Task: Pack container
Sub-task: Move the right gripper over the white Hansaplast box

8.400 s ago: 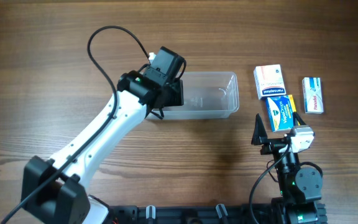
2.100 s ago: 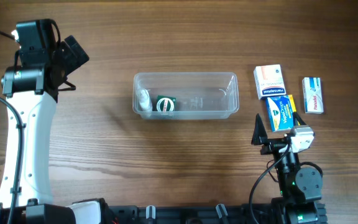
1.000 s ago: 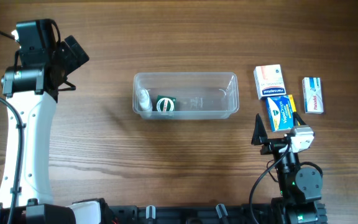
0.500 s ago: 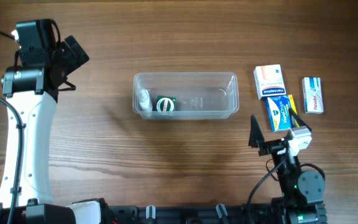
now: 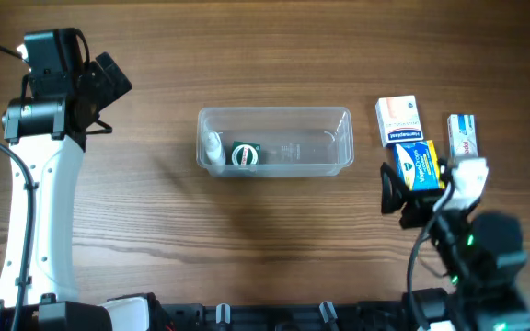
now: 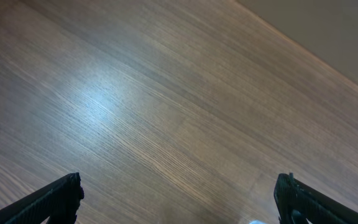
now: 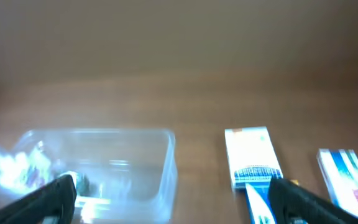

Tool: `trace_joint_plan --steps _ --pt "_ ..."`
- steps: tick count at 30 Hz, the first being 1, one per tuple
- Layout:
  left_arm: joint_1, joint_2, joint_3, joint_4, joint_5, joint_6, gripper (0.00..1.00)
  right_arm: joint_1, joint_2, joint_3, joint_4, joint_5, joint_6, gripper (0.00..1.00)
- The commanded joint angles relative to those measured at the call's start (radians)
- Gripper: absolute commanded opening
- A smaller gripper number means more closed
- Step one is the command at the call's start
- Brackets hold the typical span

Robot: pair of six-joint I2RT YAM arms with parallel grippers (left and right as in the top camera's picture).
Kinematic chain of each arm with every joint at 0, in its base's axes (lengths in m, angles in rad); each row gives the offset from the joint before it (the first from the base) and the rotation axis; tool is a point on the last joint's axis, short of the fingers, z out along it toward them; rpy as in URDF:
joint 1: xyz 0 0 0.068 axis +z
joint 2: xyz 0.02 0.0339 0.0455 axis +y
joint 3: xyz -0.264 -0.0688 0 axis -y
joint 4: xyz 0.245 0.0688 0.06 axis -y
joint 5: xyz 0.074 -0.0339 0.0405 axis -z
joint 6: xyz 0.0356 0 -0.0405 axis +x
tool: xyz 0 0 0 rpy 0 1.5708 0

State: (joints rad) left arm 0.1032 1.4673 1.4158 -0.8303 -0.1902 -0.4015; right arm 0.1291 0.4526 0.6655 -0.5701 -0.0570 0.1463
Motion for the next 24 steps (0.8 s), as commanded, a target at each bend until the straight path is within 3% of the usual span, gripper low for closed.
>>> trace_joint_plan --steps 1,7,12,18,24 --pt "0.004 -0.002 0.01 -0.001 -0.013 0.005 1.0 0.0 0.22 0.245 -0.13 0.016 -0.096 1.0" --pt "0.004 -0.002 0.011 -0.001 -0.013 0.005 1.0 -0.01 0.544 0.507 -0.269 0.143 -0.124 1.0" --pt "0.004 -0.002 0.011 -0.001 -0.013 0.005 1.0 -0.056 0.732 0.563 -0.227 0.153 -0.133 1.0" --pt "0.004 -0.002 0.011 -0.001 -0.013 0.005 1.0 -0.062 0.837 0.563 -0.223 0.257 -0.225 1.0" --pt "0.004 -0.002 0.011 -0.001 -0.013 0.005 1.0 -0.068 0.892 0.563 -0.204 0.106 -0.381 1.0"
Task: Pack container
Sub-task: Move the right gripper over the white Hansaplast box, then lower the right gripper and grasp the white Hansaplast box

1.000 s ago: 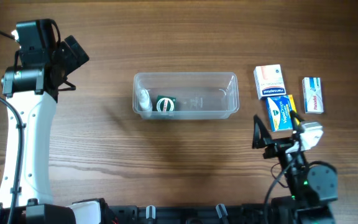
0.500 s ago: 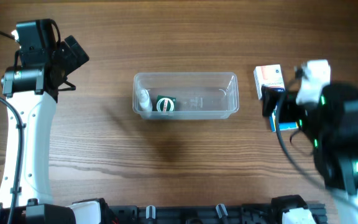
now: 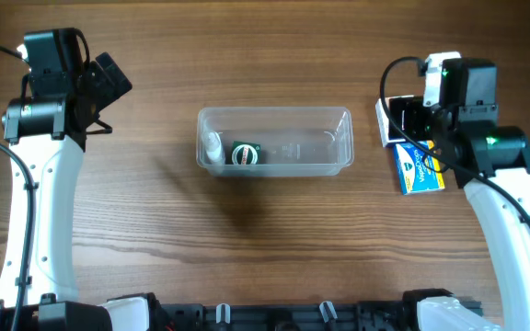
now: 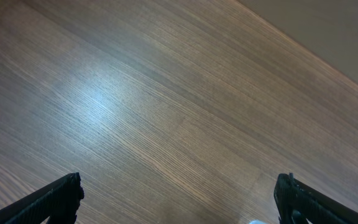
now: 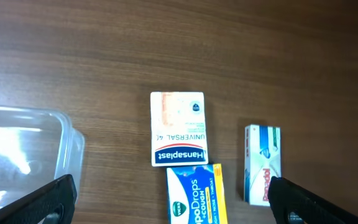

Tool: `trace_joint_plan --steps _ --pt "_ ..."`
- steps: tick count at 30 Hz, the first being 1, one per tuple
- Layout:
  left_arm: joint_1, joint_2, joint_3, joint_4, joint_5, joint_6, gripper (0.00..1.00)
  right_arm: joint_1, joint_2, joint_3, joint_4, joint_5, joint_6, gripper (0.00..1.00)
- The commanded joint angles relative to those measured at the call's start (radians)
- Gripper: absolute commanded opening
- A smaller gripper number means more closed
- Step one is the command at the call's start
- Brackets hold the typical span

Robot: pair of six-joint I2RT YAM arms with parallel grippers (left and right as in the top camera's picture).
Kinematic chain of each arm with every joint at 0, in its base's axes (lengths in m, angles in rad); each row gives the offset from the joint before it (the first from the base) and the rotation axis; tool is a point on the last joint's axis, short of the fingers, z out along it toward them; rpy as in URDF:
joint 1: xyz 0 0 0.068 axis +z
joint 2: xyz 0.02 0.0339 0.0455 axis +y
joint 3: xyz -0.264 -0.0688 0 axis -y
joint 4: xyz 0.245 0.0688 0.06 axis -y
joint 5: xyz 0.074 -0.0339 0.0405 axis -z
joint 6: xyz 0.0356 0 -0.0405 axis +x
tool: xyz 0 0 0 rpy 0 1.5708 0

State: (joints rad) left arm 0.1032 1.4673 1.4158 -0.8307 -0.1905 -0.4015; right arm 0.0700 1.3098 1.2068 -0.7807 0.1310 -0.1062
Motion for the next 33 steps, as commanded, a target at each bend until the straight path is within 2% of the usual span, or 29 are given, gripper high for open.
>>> trace_joint_plan --steps 1,7,11,22,27,33 --pt "0.004 -0.002 0.011 0.0 -0.013 0.005 1.0 -0.02 0.054 0.022 0.007 -0.097 -0.129 1.0" --pt "0.004 -0.002 0.011 0.0 -0.013 0.005 1.0 -0.141 0.171 0.022 0.072 -0.209 -0.101 1.0" --pt "0.004 -0.002 0.01 0.0 -0.013 0.005 1.0 -0.184 0.226 0.022 0.116 -0.211 -0.101 1.0" --pt "0.004 -0.002 0.01 0.0 -0.013 0.005 1.0 -0.182 0.348 0.022 0.221 -0.216 -0.16 1.0" --pt "0.004 -0.002 0.01 0.0 -0.013 0.005 1.0 -0.18 0.405 0.022 0.237 -0.293 -0.219 1.0" --pt "0.004 -0.002 0.011 0.0 -0.013 0.005 1.0 -0.179 0.48 0.022 0.246 -0.285 -0.205 1.0"
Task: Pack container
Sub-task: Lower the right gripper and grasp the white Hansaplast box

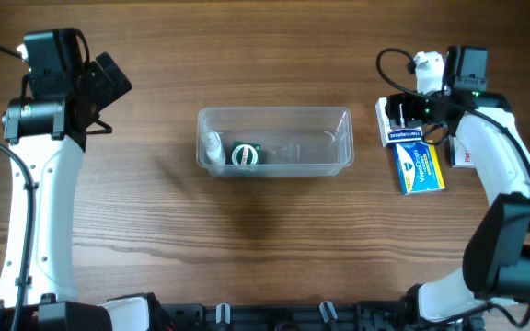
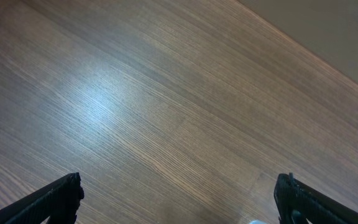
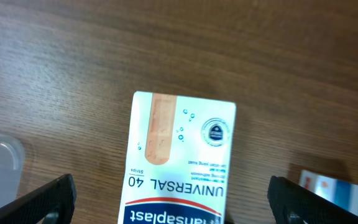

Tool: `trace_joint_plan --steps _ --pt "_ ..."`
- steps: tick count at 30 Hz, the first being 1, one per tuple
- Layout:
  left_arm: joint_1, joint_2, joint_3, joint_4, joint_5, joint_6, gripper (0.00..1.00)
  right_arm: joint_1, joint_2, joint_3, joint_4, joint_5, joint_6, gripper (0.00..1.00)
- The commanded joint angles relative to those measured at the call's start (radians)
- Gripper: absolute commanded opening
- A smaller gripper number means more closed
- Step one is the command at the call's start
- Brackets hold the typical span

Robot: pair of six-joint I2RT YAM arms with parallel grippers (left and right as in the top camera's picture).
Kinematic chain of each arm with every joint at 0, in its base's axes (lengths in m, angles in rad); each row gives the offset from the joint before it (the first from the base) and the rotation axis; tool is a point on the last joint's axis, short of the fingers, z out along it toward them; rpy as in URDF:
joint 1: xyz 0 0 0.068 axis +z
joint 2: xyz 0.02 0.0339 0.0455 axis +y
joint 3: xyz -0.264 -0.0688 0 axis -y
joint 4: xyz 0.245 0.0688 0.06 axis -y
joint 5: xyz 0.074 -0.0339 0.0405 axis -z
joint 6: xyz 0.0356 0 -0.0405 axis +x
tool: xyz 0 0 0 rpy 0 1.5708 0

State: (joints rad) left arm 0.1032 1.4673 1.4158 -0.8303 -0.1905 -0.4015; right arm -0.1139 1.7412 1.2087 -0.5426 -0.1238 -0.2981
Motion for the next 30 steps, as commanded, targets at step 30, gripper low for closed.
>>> trace_joint_plan --steps 30 --pt "0.004 -0.002 0.011 -0.001 -0.013 0.005 1.0 0.005 0.206 0.006 0.073 0.017 0.033 1.0"
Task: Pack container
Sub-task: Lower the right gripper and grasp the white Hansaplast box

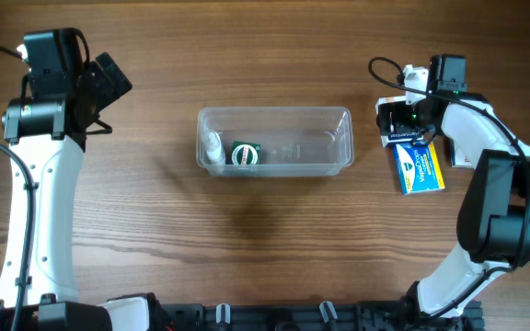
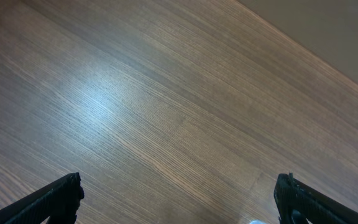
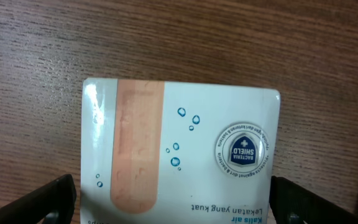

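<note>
A clear plastic container (image 1: 274, 140) lies mid-table, holding a white bottle (image 1: 213, 147) and a green-capped item (image 1: 244, 154). To its right lies a white box of plasters (image 3: 179, 149), label up. My right gripper (image 3: 178, 204) is low over this box and open, one finger (image 3: 42, 202) at each long side. Just below the plaster box lies a blue and yellow cough-drop box (image 1: 420, 167). My left gripper (image 2: 179, 202) is open over bare wood at the far left, holding nothing.
A white and red tablet box (image 1: 462, 158) lies right of the cough drops, mostly hidden under my right arm. The left arm (image 1: 40, 184) stands along the table's left side. Bare wood surrounds the container.
My right gripper has come down closer onto the plaster box, which now fills the space between its open fingers. The left arm, the container and the boxes have not moved.
My right gripper was first low near the table's front right, looking across at the container and boxes. Then it was high above the three boxes, then lower over the plaster box, and now straddles it. The left arm stayed still throughout.
</note>
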Tool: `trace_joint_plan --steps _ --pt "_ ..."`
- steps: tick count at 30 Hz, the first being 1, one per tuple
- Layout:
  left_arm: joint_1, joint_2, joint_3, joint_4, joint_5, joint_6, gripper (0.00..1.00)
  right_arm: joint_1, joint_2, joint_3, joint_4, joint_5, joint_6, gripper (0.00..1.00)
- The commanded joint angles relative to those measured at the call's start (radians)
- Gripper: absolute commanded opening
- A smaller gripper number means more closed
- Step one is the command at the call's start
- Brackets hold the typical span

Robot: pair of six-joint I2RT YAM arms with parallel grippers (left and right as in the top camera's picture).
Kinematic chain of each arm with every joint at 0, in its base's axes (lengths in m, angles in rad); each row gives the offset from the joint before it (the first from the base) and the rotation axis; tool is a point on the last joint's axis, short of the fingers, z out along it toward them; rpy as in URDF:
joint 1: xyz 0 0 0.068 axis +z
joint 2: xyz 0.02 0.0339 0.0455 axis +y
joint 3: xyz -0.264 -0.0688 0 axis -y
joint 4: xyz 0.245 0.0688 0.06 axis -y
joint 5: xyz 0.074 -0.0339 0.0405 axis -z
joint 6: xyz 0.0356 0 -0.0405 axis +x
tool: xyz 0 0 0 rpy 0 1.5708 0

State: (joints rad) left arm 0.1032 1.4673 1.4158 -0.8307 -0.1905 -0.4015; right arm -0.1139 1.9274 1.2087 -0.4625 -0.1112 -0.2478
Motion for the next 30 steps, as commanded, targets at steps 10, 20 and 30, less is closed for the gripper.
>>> trace_joint_plan --steps 10,20,30 --pt "0.004 -0.002 0.011 0.0 -0.013 0.005 1.0 0.005 0.044 0.007 -0.012 0.006 -0.051 1.0" --pt "0.004 -0.002 0.011 0.0 -0.013 0.005 1.0 0.005 0.043 0.007 -0.007 0.006 -0.036 0.78" --pt "0.004 -0.002 0.011 0.0 -0.013 0.005 1.0 0.005 0.023 0.026 -0.013 0.006 0.014 0.72"
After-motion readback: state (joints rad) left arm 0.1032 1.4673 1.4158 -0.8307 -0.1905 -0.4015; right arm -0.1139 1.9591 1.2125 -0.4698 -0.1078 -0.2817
